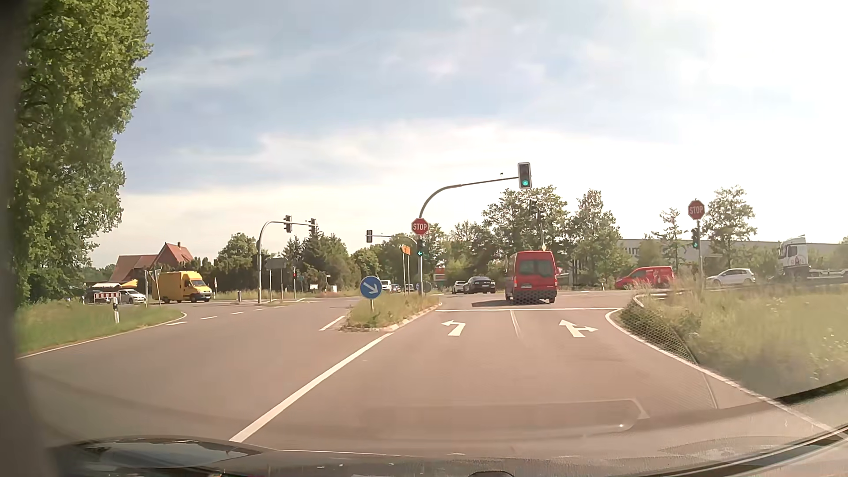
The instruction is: Follow the waypoints while adhering to traffic rules and regulations
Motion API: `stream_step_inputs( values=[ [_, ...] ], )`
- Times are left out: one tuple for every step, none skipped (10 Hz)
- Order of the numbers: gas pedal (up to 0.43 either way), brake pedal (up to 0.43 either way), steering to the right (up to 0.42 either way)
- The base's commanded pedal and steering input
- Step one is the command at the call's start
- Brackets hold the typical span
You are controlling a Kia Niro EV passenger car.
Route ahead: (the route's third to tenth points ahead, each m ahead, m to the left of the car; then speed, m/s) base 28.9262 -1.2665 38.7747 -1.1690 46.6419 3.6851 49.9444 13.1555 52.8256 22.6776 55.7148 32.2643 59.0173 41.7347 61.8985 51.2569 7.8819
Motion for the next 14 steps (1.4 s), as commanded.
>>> stream_step_inputs(
  values=[
    [0.000, 0.000, 0.015],
    [0.000, 0.000, 0.016],
    [0.000, 0.000, 0.016],
    [0.000, 0.000, 0.016],
    [0.000, 0.000, 0.016],
    [0.000, 0.000, 0.016],
    [0.000, 0.000, 0.016],
    [0.000, 0.000, 0.017],
    [0.000, 0.000, 0.019],
    [0.000, 0.000, 0.019],
    [0.000, 0.000, 0.019],
    [0.000, 0.000, 0.019],
    [0.110, 0.000, 0.019],
    [0.138, 0.000, 0.020]
  ],
)
